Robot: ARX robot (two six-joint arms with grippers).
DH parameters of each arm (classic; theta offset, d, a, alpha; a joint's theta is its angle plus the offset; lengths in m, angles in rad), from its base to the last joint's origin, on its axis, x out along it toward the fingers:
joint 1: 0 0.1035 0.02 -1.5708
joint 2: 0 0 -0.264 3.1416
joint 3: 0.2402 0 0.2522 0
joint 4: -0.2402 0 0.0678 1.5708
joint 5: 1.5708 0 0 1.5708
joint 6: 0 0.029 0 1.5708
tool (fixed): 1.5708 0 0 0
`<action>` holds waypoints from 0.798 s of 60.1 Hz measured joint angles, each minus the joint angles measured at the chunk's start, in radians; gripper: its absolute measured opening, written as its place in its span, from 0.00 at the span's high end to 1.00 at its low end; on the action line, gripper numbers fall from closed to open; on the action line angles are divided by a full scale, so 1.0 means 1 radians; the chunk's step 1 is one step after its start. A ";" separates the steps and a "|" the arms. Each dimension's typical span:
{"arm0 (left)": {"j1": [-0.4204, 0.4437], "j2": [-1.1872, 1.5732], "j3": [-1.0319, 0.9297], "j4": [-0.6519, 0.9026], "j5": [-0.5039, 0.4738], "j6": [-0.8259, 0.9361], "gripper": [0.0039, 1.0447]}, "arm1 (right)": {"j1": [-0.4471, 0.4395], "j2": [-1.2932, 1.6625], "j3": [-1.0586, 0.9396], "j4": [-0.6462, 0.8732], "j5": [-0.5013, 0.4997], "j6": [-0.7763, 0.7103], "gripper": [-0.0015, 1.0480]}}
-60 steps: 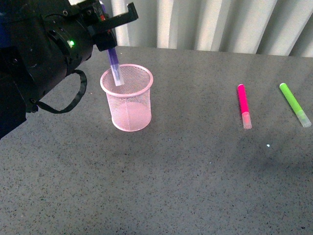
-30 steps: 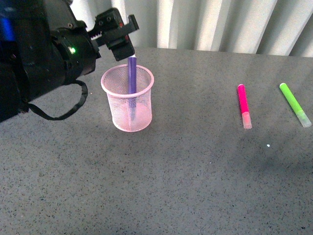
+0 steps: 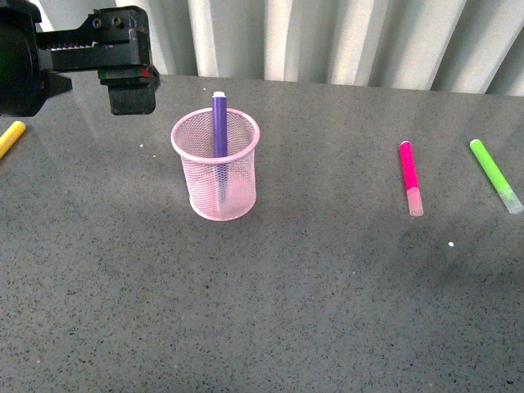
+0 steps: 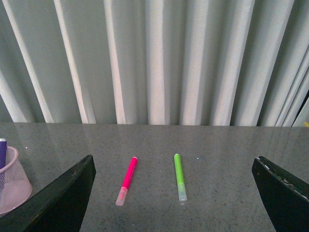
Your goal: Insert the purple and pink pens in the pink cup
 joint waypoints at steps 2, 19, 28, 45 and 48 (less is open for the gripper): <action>0.002 0.008 -0.051 0.129 -0.020 0.024 0.24 | 0.000 0.000 0.000 0.000 0.000 0.000 0.07; 0.086 -0.193 -0.309 0.434 0.024 0.074 0.72 | 0.000 0.000 0.000 0.000 0.000 0.000 0.07; 0.113 -0.304 -0.393 0.392 0.063 0.075 0.97 | 0.000 0.000 0.000 0.000 0.000 0.000 0.07; 0.191 -0.558 -0.503 0.247 0.158 0.085 0.97 | 0.000 0.000 0.000 0.000 0.000 0.000 0.07; 0.215 -0.600 -0.515 0.217 0.171 0.085 0.97 | 0.000 0.000 0.000 0.000 0.000 0.000 0.07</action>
